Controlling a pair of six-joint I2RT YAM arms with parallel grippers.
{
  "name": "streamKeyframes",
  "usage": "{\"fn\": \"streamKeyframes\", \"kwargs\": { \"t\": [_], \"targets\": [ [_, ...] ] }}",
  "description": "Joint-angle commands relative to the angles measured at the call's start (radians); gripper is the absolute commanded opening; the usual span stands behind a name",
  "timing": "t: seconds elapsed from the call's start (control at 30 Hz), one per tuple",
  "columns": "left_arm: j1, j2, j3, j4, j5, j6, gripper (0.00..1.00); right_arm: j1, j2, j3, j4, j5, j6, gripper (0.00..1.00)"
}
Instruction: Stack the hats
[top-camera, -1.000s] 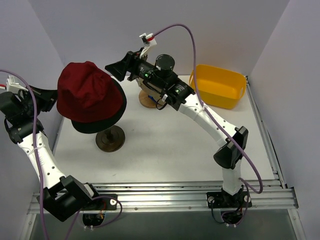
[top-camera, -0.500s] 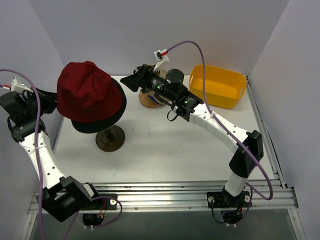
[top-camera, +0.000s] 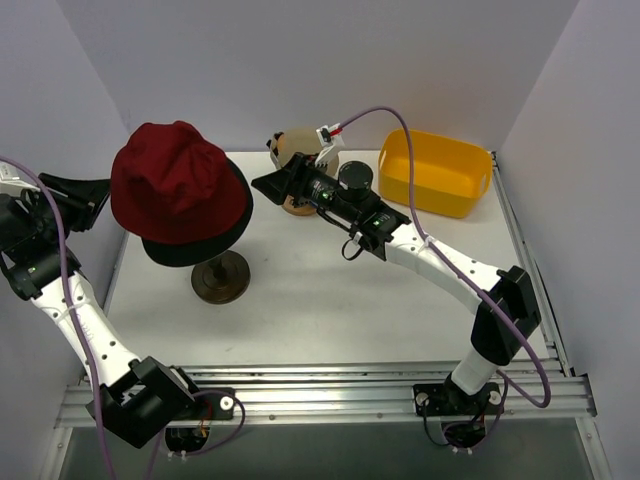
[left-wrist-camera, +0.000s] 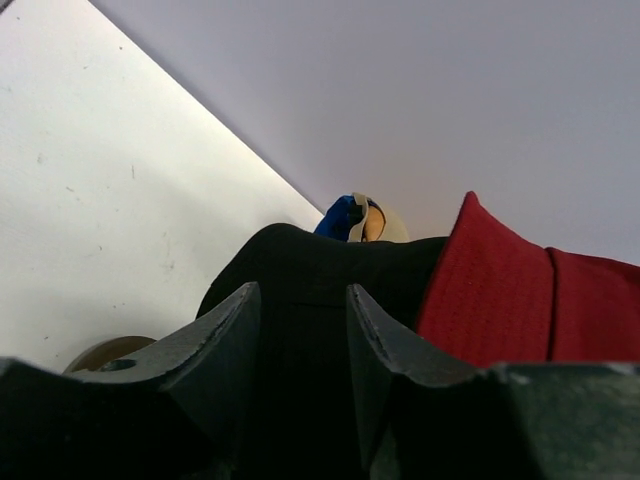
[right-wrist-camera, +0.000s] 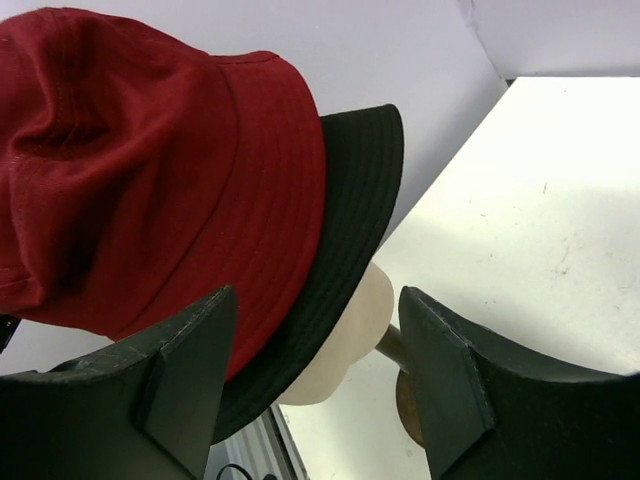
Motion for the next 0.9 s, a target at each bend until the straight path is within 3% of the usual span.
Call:
{"fn": "streamKeyframes", "kwargs": {
  "t": [0.0,0.23,0.67,0.8,0.87],
  "targets": [
    [0.013,-0.047,0.026,0.011,-0.015,-0.020,0.49,-0.013,-0.044,0.005,0.109,-0.036,-0.001,0.61],
    [0.016,-0.072,-0.060,0.203,0.024,-0.184,0.58,-0.024,-0.047,-0.018,0.114,-0.052,-0.019,0.61],
    [0.022,-0.078,-0.072,0.217,0.000,-0.210,0.67,-0.030,-0.020,-0.004,0.108,-0.059,-0.021,0.61],
    [0.033,-0.091,-0.130,0.408,0.036,-0.306,0.67,-0.030,-0.003,0.002,0.095,-0.062,-0.028,0.61],
    [0.031,-0.096,-0.134,0.425,0.041,-0.313,0.67,-0.030,0.005,0.015,0.082,-0.062,-0.034,0.61]
  ]
}}
